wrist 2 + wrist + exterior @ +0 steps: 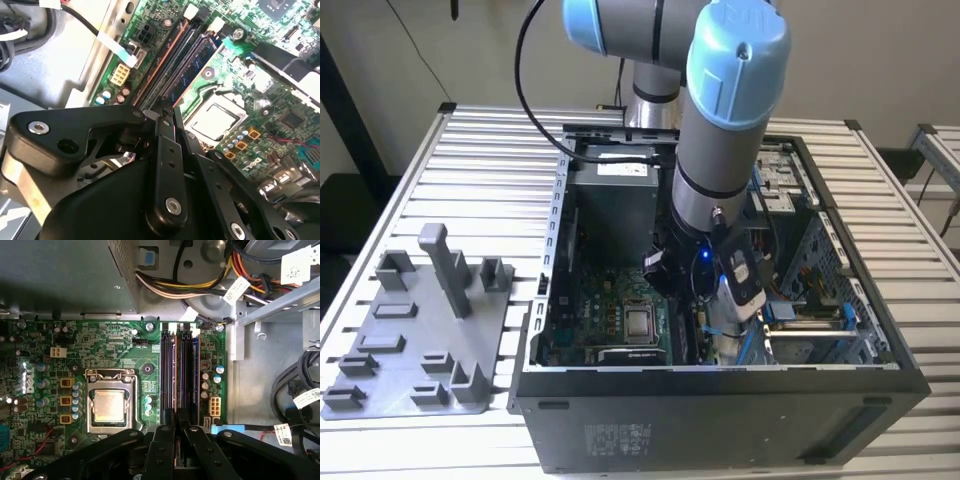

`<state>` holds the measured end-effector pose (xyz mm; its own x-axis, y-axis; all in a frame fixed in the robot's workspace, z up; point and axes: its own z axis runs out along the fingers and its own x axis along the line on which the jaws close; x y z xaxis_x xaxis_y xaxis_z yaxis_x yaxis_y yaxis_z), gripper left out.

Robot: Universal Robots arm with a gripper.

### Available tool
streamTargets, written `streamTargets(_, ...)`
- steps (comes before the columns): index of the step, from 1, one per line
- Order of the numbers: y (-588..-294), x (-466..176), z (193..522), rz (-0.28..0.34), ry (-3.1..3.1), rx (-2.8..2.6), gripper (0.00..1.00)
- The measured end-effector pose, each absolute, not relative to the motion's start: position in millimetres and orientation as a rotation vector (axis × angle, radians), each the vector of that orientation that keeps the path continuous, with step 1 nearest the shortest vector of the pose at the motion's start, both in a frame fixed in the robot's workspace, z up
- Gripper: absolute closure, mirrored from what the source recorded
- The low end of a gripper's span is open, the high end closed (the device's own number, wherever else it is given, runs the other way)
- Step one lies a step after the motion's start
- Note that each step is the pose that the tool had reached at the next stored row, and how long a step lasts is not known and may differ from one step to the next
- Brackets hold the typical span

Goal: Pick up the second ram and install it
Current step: 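Insert the second ram into the second slot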

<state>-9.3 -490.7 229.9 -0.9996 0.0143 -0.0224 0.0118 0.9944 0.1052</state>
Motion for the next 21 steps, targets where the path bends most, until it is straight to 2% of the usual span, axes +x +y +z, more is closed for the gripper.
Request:
streamTargets(4, -490.6, -9.6, 228.5, 0.208, 3.11, 0.02, 0.86)
streamTargets(21, -492.6, -11.2, 225.2, 0.211, 3.11, 0.021, 0.86)
